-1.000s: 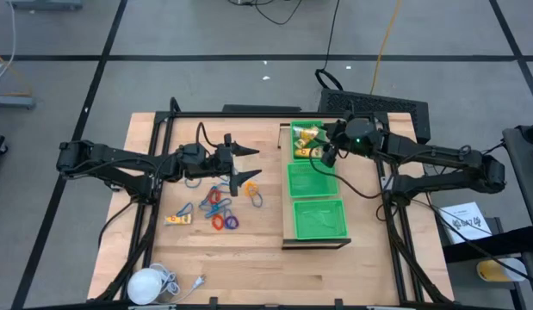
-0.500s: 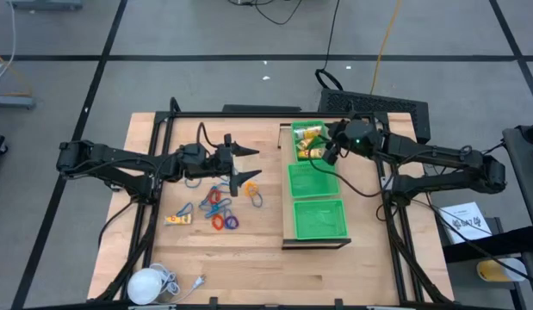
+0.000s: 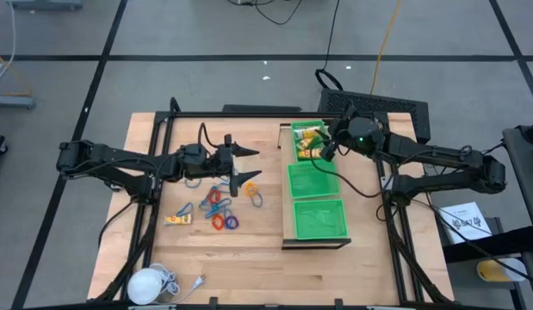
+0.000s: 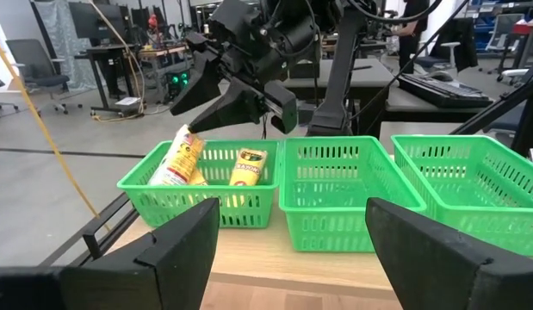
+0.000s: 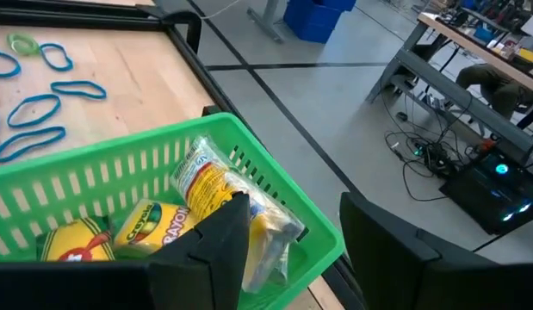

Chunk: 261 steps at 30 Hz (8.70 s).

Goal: Pick & Place Office Desk Supplies
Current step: Put the yellow crayon box into the top green bin

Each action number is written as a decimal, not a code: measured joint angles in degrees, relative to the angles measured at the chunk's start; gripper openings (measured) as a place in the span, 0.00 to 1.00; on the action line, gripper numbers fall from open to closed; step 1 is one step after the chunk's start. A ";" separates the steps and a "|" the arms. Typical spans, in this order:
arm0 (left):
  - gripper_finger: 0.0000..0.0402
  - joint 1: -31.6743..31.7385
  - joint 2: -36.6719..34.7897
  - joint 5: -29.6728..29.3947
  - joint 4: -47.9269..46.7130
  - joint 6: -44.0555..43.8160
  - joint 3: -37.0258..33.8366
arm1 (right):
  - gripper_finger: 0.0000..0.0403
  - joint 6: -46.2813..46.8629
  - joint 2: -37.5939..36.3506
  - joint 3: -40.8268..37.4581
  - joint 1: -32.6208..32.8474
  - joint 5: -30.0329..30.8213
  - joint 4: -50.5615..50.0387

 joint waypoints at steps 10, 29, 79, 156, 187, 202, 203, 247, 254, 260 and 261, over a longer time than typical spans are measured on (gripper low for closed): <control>0.74 0.00 0.00 0.07 0.00 -0.12 0.00 | 0.42 -1.24 0.97 -0.04 -0.88 2.18 -1.68; 0.74 -0.52 -0.19 0.04 -5.03 0.01 0.00 | 0.42 -3.31 -4.32 -0.04 3.64 2.72 3.04; 0.74 -37.47 -2.45 10.23 -80.89 -69.37 -10.64 | 0.42 -4.59 -10.49 -2.99 8.79 2.59 2.73; 0.28 -3.83 -0.51 -4.25 2.79 8.21 5.04 | 0.54 -0.39 10.27 -2.99 10.80 -24.46 35.02; 0.28 -7.55 17.46 -40.22 3.22 60.18 13.30 | 0.65 15.62 18.75 4.94 11.89 -16.54 32.78; 0.28 -8.98 17.44 -39.97 3.32 61.96 15.52 | 0.65 18.19 20.08 4.94 11.91 -16.67 35.36; 0.28 -8.98 17.44 -39.79 3.11 61.94 15.52 | 0.65 18.19 20.34 4.94 11.91 -16.76 35.54; 0.69 -11.74 17.33 -44.62 -1.68 35.64 15.50 | 0.19 13.18 21.19 6.64 9.74 -16.36 34.60; 0.80 -10.94 17.16 -53.55 -7.09 33.75 15.50 | 0.20 15.30 10.14 6.64 8.87 -16.45 18.58; 0.80 -9.33 17.16 -53.48 -11.55 28.93 15.50 | 0.20 18.73 -0.17 6.67 8.85 -16.47 -0.24; 0.80 -9.03 17.16 -52.94 -12.02 28.42 15.50 | 0.20 19.72 -1.60 6.67 8.85 -16.51 -2.39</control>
